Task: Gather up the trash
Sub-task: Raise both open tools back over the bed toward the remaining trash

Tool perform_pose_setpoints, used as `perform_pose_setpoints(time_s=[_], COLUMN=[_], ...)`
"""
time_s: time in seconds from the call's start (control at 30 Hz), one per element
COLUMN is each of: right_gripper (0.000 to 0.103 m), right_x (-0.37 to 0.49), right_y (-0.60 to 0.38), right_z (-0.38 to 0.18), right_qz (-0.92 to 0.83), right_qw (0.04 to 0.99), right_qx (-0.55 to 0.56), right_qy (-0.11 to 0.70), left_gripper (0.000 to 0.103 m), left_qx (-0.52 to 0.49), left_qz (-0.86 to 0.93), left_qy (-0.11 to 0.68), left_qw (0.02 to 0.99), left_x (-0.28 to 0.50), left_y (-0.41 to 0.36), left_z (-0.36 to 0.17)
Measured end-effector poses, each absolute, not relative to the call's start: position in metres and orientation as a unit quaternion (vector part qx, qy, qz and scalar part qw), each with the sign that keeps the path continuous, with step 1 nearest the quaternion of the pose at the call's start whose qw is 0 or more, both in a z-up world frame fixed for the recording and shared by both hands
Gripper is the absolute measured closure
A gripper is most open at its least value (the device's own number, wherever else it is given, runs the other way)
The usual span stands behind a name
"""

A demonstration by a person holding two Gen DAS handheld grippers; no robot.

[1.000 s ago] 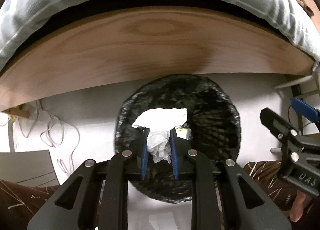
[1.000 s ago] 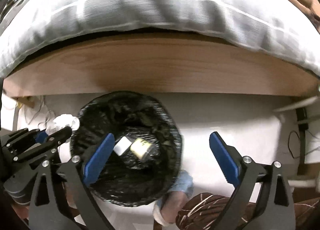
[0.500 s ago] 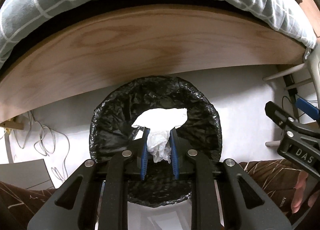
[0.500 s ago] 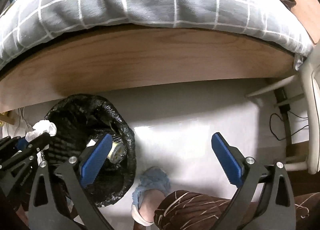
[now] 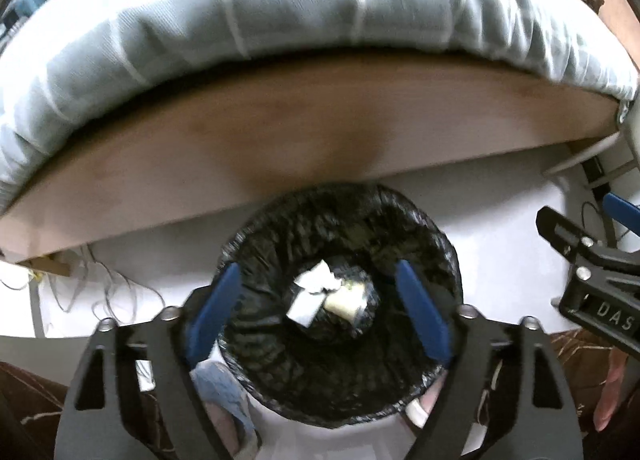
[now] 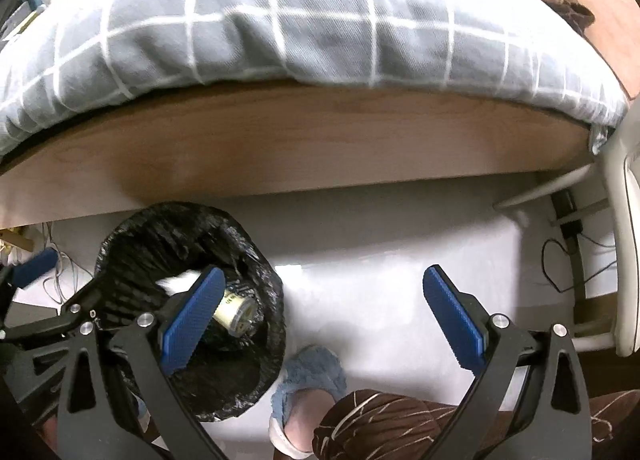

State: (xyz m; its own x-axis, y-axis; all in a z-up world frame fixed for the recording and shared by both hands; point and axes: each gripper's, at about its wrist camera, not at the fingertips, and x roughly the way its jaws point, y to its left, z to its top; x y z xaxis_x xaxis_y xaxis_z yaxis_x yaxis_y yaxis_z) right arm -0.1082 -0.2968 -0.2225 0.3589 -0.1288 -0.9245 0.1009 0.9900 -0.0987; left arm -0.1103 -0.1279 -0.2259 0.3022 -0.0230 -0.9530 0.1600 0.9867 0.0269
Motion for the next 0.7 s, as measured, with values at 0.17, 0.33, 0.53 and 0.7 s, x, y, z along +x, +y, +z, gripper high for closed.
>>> perform_pose_setpoints(time_s=[0.17, 0.33, 0.53, 0.7], right_gripper=[0.008, 0.008, 0.008, 0.008], right_x=[-0.104, -0.098, -0.090, -0.080], right_y=[-0.287, -0.281, -0.279, -0.271], right_z=[-0.203, -0.171, -0.137, -0.111], right_qz=[-0.060, -0.051, -0.043, -0.037], right_qw=[0.840, 0.860, 0.881, 0.894], right_qx=[-0.015, 0.001, 0.019, 0.012], right_qy=[0.540, 0.509, 0.472, 0.446], left_gripper=[0.006, 0.006, 0.006, 0.006], left_qx=[0.049, 0.047, 0.027, 0.012], left_qz=[-0.040, -0.029, -0.022, -0.014], left_qy=[0.562, 0.536, 0.511, 0.500], left_qw=[0.825, 0.843, 0.859, 0.866], left_x=[-0.106, -0.104, -0.101, -0.093], left_y=[-0.114, -0.101, -0.080, -0.067], left_z=[-0.201, -0.173, -0.138, -0.116])
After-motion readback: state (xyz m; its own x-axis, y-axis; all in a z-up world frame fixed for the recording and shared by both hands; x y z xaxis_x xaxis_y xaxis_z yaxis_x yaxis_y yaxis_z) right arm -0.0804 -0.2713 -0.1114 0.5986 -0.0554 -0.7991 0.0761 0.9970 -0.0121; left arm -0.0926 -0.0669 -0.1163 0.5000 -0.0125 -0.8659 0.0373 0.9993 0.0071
